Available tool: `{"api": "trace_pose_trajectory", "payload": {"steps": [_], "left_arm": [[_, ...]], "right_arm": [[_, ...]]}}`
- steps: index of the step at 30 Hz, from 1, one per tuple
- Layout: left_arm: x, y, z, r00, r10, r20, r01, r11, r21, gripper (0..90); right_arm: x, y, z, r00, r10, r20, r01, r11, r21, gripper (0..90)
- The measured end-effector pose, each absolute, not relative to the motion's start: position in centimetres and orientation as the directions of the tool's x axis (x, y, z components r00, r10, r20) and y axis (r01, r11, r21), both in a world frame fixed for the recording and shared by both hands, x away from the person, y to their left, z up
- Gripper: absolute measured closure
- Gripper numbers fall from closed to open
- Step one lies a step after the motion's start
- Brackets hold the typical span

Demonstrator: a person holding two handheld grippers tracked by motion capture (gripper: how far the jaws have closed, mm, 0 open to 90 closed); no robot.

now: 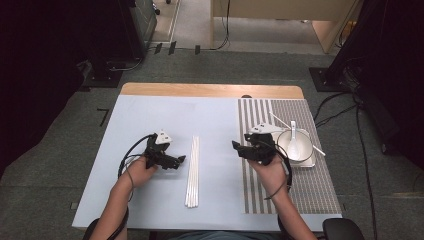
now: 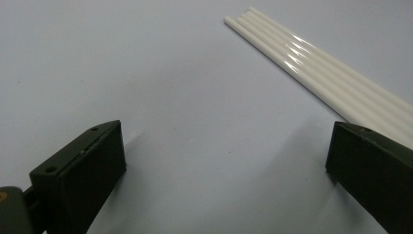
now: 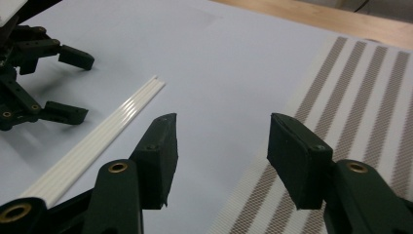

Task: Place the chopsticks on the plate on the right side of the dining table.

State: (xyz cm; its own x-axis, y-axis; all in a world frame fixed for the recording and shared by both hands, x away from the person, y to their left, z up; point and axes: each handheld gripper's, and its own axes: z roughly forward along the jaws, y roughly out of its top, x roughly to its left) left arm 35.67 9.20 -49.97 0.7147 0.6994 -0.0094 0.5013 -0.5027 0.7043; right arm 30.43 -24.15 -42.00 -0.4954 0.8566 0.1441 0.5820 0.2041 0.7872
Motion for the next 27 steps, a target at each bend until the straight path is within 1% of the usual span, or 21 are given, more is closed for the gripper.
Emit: {"api": "trace_pose_trajectory", "payload": {"steps": [7,17,22,27], "left_arm": [[35.7,9.2,-50.0,0.714,0.7,-0.01,0.502,-0.503,0.704,0.5],[35.7,9.2,-50.0,0.715,0.699,-0.01,0.502,-0.503,0.704,0.5],[35.7,9.2,-50.0,0.714,0.7,-0.01,0.502,-0.503,0.703,0.5],[35.7,9.2,-50.0,0.714,0.7,-0.01,0.502,-0.503,0.704,0.5]], "right_arm": [[30.3,-21.7,-43.4,-0.516,0.842,0.156,0.586,0.214,0.781,45.2],[30.3,-18.7,-44.4,-0.549,0.826,0.129,0.567,0.255,0.783,46.6],[30.3,-17.3,-45.7,-0.562,0.818,0.123,0.573,0.277,0.771,47.0],[30.4,-16.0,-47.0,-0.567,0.811,0.143,0.586,0.275,0.763,48.1]]}}
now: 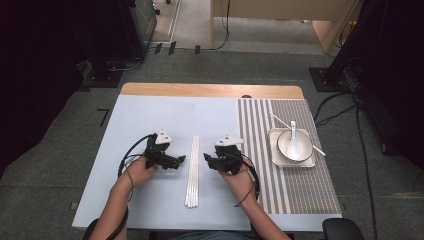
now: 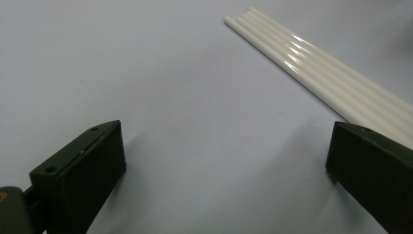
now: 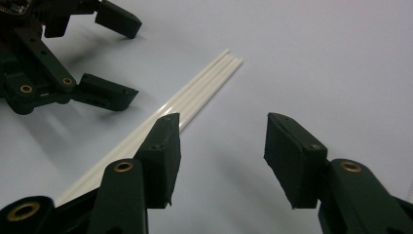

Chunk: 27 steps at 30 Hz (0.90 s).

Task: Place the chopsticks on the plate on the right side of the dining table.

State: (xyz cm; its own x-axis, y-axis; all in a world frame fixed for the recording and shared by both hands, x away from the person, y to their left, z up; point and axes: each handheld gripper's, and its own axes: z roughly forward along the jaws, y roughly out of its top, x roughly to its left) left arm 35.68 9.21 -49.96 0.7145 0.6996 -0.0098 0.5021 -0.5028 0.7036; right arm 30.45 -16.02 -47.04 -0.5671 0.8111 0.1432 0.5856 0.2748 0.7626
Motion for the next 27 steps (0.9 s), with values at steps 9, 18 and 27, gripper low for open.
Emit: {"api": "trace_pose_trajectory", "payload": {"steps": [9,18,27], "left_arm": [[35.7,9.2,-50.0,0.715,0.699,-0.01,0.503,-0.504,0.703,0.5],[35.7,9.2,-50.0,0.714,0.7,-0.01,0.503,-0.503,0.703,0.5],[35.7,9.2,-50.0,0.715,0.699,-0.01,0.502,-0.503,0.703,0.5]], "right_arm": [[30.3,-14.2,-48.6,-0.588,0.798,0.129,0.579,0.305,0.756,50.1],[30.0,-12.9,-49.2,-0.614,0.782,0.105,0.568,0.345,0.748,52.8],[30.1,-12.9,-49.4,-0.614,0.78,0.12,0.573,0.336,0.747,54.0]]}}
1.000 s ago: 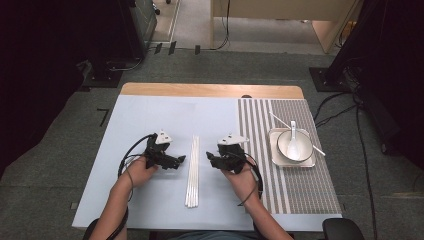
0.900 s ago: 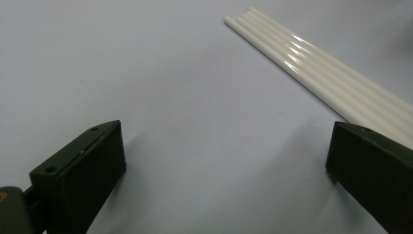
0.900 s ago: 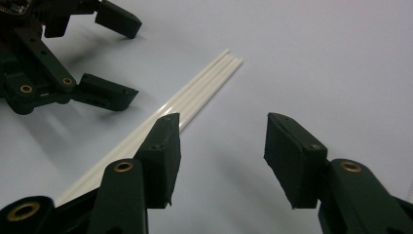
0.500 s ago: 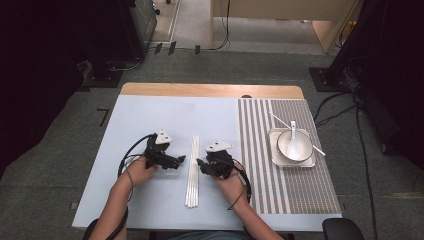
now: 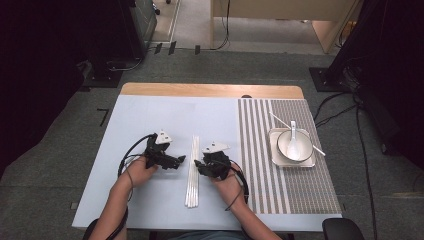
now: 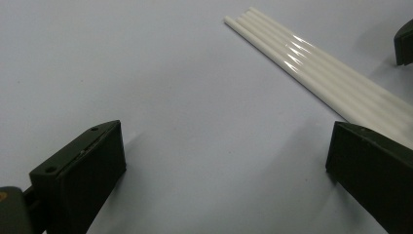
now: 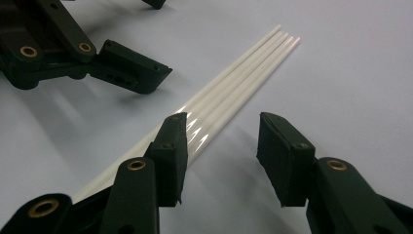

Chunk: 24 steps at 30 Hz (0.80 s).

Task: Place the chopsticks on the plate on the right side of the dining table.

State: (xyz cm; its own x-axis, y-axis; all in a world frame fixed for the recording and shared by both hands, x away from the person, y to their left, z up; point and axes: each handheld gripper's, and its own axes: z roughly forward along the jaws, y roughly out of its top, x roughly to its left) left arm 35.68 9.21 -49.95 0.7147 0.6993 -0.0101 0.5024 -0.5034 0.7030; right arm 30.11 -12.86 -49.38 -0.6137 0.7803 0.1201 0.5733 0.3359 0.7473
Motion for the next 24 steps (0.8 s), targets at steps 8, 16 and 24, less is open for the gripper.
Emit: {"api": "trace_pose_trajectory", "payload": {"steps": [8,16,24], "left_arm": [[35.7,9.2,-50.0,0.715,0.699,-0.01,0.503,-0.503,0.703,0.5],[35.7,9.2,-50.0,0.715,0.699,-0.01,0.502,-0.503,0.703,0.5],[35.7,9.2,-50.0,0.714,0.7,-0.01,0.502,-0.503,0.704,0.5]], "right_arm": [[30.0,-12.9,-49.6,-0.614,0.781,0.118,0.575,0.34,0.744,57.9],[30.1,-13.5,-49.6,-0.606,0.788,0.109,0.577,0.342,0.742,68.8],[30.6,-14.3,-49.3,-0.596,0.793,0.127,0.6,0.335,0.727,79.2]]}}
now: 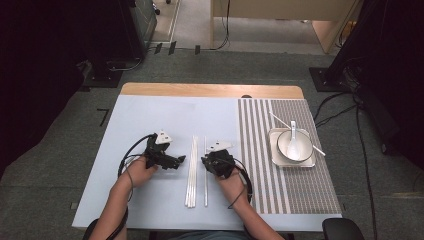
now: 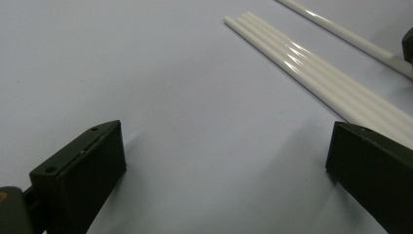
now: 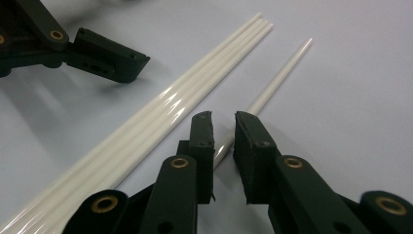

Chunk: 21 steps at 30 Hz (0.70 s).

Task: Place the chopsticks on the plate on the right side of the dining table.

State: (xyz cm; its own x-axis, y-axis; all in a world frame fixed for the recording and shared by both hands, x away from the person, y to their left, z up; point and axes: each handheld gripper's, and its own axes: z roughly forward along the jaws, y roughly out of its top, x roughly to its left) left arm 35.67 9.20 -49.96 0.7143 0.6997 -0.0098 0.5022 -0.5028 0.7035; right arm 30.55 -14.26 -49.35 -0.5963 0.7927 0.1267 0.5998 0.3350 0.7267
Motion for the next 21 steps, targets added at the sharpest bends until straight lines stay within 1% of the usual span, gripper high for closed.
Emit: {"api": "trace_pose_trajectory", "payload": {"steps": [2,13,21], "left_arm": [[35.7,9.2,-50.0,0.714,0.7,-0.01,0.502,-0.503,0.704,0.5],[35.7,9.2,-50.0,0.714,0.7,-0.01,0.502,-0.502,0.704,0.5],[35.7,9.2,-50.0,0.714,0.7,-0.011,0.503,-0.502,0.704,0.5]], "right_arm": [[30.7,-14.6,-49.2,-0.591,0.797,0.128,0.604,0.332,0.725,80.8],[31.2,-16.7,-49.3,-0.549,0.826,0.129,0.623,0.302,0.722,83.2],[31.8,-17.8,-49.3,-0.544,0.831,0.113,0.623,0.31,0.719,85.2]]}}
